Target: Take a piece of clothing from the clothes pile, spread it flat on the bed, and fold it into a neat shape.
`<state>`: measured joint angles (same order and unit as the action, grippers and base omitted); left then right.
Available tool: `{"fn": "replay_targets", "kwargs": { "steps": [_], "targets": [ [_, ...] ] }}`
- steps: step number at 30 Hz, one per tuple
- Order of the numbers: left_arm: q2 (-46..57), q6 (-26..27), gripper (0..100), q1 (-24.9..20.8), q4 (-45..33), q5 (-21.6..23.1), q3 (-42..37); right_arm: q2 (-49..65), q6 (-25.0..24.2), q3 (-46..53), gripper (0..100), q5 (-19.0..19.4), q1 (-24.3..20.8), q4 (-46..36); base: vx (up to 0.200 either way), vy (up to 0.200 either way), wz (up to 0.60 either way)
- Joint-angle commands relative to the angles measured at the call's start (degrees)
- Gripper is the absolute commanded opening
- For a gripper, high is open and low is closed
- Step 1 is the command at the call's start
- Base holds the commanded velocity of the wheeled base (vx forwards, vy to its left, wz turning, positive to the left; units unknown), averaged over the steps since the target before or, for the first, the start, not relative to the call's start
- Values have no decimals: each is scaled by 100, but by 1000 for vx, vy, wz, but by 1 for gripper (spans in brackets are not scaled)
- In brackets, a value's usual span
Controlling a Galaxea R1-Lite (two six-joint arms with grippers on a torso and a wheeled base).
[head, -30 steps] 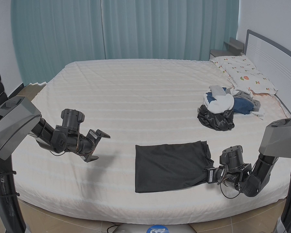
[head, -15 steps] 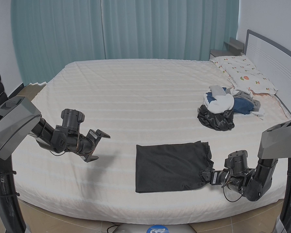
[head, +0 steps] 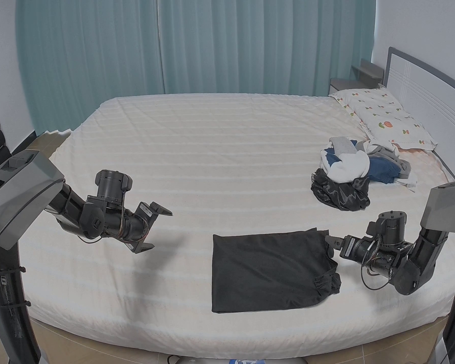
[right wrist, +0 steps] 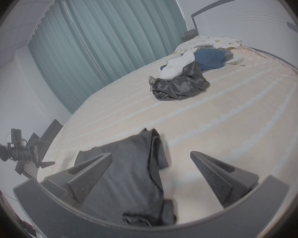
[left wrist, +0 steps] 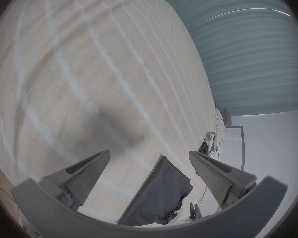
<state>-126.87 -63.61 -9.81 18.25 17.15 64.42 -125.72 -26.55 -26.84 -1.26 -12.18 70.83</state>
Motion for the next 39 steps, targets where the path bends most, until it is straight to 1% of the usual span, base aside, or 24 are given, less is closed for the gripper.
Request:
{"fn": "replay_targets", "kwargs": {
  "steps": [1, 2, 4, 6, 7, 8, 13, 14, 18, 23, 25, 27, 33, 39],
  "targets": [
    [-5, -2, 100, -3, 3, -10, -17, -585, -201, -989, 100, 90, -48, -456, 0, 0, 0],
    [-5, -2, 100, -3, -6, -10, -17, -629, -254, -1095, 100, 108, -48, -517, 0, 0, 0],
    [-13, -2, 100, -3, 3, -54, -17, -717, -465, -1403, 100, 310, -74, -807, 0, 0, 0],
    [-22, -2, 100, -12, 3, -116, -17, -743, -562, -1596, 100, 486, -92, -1080, 0, 0, 0],
    [-22, -2, 100, -12, 3, -116, -17, -743, -570, -1613, 100, 503, -92, -1097, 0, 0, 0],
    [-49, -2, 100, -29, 3, -160, -17, -840, -658, -1824, 100, 583, -74, -1264, 0, 0, 0],
    [-49, -2, 100, -47, 3, -168, -17, -1148, -729, -2167, 100, 653, -39, -1317, 0, 0, 0],
    [-49, -2, 100, -47, 3, -168, -17, -1209, -729, -2220, 0, 662, -30, -1317, 0, 0, 0],
    [-49, -2, 100, -47, 3, -168, -17, -1315, -729, -2343, 0, 662, -4, -1300, 0, 0, 0],
    [-49, -2, 100, -47, 3, -168, -17, -1315, -799, -2378, 0, 662, 146, -1159, 0, 0, 0],
    [-49, -2, 100, -47, 3, -168, -17, -1306, -1054, -2387, 0, 670, 207, -983, 0, 0, 0],
    [-49, -2, 100, -47, 3, -168, -8, -1341, -1151, -2387, 0, 670, 225, -851, 0, 0, 0],
    [-57, -2, 100, -47, 3, -168, -8, -1359, -1186, -2387, 0, 670, 330, -693, 0, 0, 0],
    [-57, -2, 100, -47, 3, -168, -8, -1482, -1186, -2431, 0, 670, 339, -667, 0, 0, 0]
  ]
}}
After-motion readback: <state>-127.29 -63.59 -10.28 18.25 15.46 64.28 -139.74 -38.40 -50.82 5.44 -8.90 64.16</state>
